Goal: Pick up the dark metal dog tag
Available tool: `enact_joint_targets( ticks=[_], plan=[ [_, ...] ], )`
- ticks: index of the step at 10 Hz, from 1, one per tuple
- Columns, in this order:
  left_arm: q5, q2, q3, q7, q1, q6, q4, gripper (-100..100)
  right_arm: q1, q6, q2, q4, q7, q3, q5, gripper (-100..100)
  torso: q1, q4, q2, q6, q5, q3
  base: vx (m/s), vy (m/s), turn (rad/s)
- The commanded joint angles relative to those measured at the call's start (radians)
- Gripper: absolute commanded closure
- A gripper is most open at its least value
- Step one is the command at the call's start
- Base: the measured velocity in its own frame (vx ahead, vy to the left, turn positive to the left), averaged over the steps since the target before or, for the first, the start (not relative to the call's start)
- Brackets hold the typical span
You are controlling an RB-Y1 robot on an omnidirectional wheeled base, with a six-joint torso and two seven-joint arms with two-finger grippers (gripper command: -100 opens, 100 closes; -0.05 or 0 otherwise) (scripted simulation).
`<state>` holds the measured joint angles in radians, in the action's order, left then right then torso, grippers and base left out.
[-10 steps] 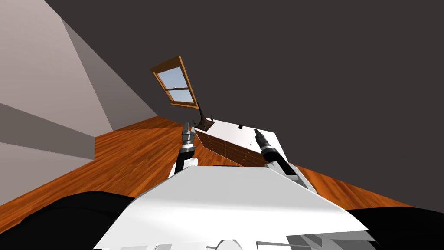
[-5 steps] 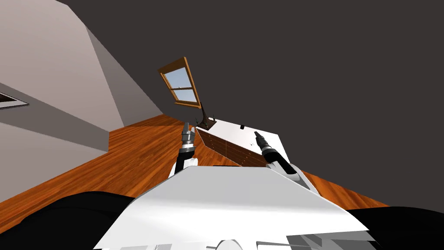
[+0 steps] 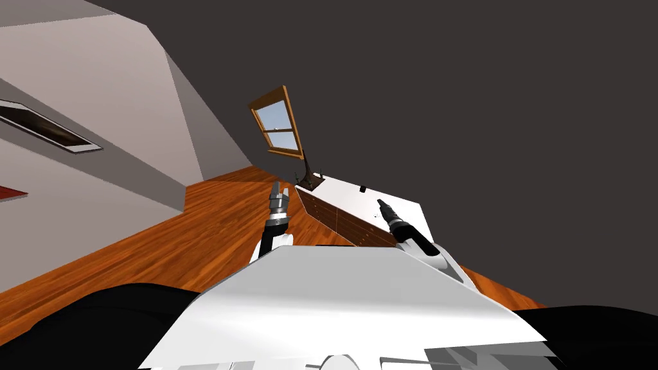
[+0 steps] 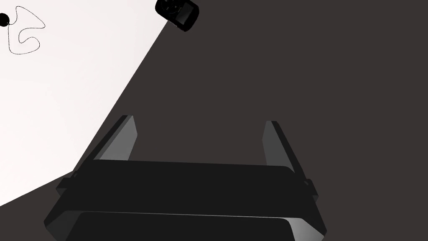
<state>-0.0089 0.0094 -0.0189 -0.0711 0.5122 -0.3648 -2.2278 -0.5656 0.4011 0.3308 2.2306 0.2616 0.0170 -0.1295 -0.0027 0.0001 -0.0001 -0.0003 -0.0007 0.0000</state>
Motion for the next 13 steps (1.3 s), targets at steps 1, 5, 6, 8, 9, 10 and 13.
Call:
enact_joint_targets(
  ticks=[1,5,6,8,9,10,13],
  plan=[
    [0.000,0.000,0.000,0.000,0.000,0.000,0.000,0,-0.006,0.043,0.001,-0.009,0.014,0.002,-0.006,-100,0.000,0.000,0.000,0.000,0.000,0.000,-0.017,-0.043,0.155],
    [0.000,0.000,0.000,0.000,0.000,0.000,0.000,0,-0.015,0.143,0.012,-0.028,0.063,0.022,-0.036,-100,0.000,0.000,-0.001,0.001,0.000,0.000,-0.007,-0.040,0.165],
    [0.000,0.000,0.000,0.000,0.000,0.000,0.000,0,-0.015,0.169,0.012,-0.028,0.063,0.022,-0.036,-100,0.000,0.000,-0.001,0.000,0.000,0.000,-0.013,-0.045,0.169],
    [0.000,0.000,0.000,0.000,0.000,0.000,0.000,0,-0.019,0.209,0.017,-0.040,0.087,0.033,-0.050,-100,0.000,0.000,-0.001,0.001,0.000,0.000,-0.012,-0.031,0.126],
    [0.000,0.000,0.000,0.000,0.000,0.000,0.000,0,-0.019,0.233,0.017,-0.040,0.087,0.033,-0.050,-100,0.000,0.000,-0.001,0.000,0.000,0.000,-0.010,-0.047,0.182],
    [0.000,0.000,0.000,0.000,0.000,0.000,0.000,0,-0.023,0.266,0.020,-0.051,0.110,0.044,-0.065,-100,-0.001,0.000,-0.001,0.001,0.000,0.000,-0.018,-0.060,0.324],
    [0.000,0.000,0.000,0.000,0.000,0.000,0.000,0,-0.026,0.351,0.023,-0.064,0.134,0.056,-0.078,-100,-0.001,0.000,-0.001,0.000,0.000,-0.001,-0.011,-0.052,0.218]
  ],
)
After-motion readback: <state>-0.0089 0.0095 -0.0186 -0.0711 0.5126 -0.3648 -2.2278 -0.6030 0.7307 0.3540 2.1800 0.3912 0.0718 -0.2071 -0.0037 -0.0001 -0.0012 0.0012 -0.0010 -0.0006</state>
